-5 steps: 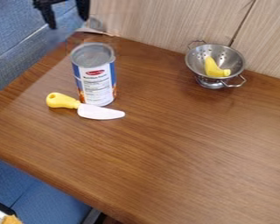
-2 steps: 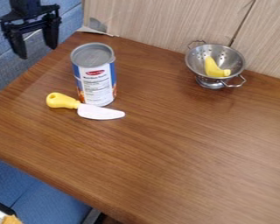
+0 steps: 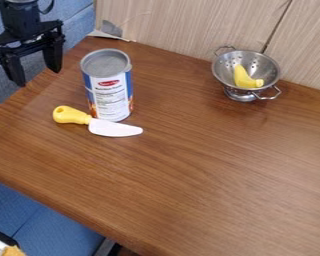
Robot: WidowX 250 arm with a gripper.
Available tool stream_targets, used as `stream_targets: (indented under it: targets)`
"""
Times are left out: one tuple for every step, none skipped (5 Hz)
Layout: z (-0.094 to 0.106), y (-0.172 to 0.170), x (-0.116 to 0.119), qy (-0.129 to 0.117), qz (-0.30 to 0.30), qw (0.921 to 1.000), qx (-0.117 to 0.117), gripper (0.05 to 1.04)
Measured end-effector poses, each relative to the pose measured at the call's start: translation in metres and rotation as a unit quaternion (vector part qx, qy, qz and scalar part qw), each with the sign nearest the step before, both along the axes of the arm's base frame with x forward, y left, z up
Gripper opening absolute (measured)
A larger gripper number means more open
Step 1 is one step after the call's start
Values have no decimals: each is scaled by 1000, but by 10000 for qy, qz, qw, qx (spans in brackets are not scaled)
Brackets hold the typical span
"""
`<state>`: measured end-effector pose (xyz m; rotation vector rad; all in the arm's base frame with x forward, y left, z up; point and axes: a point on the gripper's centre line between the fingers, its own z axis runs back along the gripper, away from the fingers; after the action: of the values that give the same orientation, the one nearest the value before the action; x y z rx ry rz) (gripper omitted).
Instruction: Moved the yellow knife to the middle of the table
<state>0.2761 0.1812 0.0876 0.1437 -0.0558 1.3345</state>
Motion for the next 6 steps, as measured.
stream_targets:
  targets:
    - [-9,-5,-8,-11,43,10000,45,1001]
    - [-22,-18,-16,24,63,10000,11,1001]
    - [-33,-27,-20,-27,73,10000,22,1001]
    - [-39,-42,-20,-202,22,9998,-52,1001]
    - [-45,-51,-18,-318,78,9994,-80,1001]
    - [-47,-58,-15,-382,89,9992,-40,1001]
